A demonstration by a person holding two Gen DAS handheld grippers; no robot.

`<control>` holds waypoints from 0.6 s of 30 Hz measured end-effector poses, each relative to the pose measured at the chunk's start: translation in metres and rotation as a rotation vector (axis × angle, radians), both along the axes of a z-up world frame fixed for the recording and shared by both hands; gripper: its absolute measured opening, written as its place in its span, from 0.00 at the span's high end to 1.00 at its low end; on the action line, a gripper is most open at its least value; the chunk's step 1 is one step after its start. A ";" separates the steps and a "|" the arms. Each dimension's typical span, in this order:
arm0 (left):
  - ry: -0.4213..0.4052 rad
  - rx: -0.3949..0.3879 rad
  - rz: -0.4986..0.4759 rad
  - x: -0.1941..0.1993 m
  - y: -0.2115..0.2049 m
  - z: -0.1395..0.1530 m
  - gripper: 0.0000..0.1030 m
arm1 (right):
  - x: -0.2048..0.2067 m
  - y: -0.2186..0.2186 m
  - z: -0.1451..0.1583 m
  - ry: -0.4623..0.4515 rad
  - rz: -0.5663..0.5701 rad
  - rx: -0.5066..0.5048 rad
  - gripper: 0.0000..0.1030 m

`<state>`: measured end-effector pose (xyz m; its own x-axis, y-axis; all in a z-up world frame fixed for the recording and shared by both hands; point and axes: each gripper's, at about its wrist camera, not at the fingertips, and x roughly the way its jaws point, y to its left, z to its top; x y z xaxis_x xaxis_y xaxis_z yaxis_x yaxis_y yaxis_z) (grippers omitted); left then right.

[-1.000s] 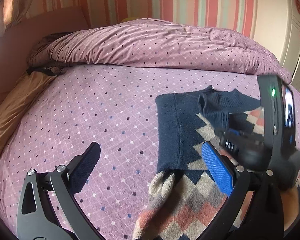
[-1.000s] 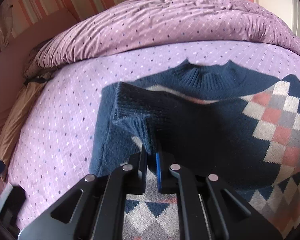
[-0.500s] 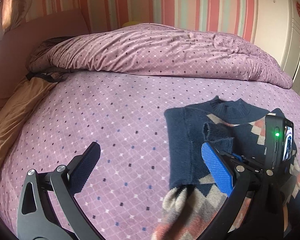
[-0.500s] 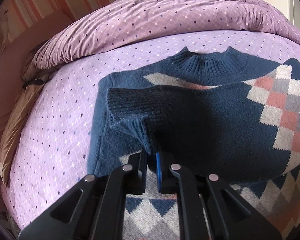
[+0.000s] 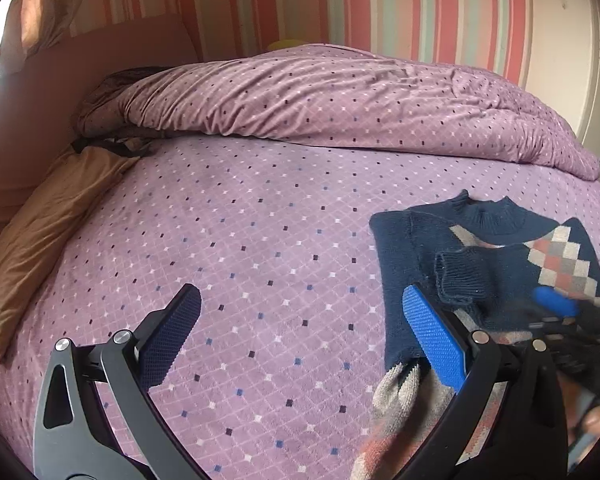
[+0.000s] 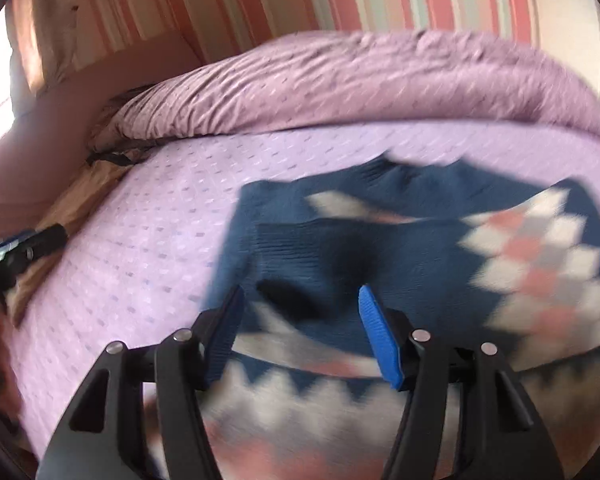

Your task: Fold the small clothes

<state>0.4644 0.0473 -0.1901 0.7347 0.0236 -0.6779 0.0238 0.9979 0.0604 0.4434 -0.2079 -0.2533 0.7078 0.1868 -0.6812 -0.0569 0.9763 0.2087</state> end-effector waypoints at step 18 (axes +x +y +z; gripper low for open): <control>0.235 -0.176 -0.075 0.024 -0.127 -0.094 0.03 | -0.044 -0.196 -0.025 0.077 -0.281 -0.174 0.41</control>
<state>0.4885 -0.0795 -0.2837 0.5523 -0.1576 -0.8186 0.0908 0.9875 -0.1288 0.3993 -0.4037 -0.2783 0.6601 -0.1321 -0.7395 0.2293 0.9729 0.0309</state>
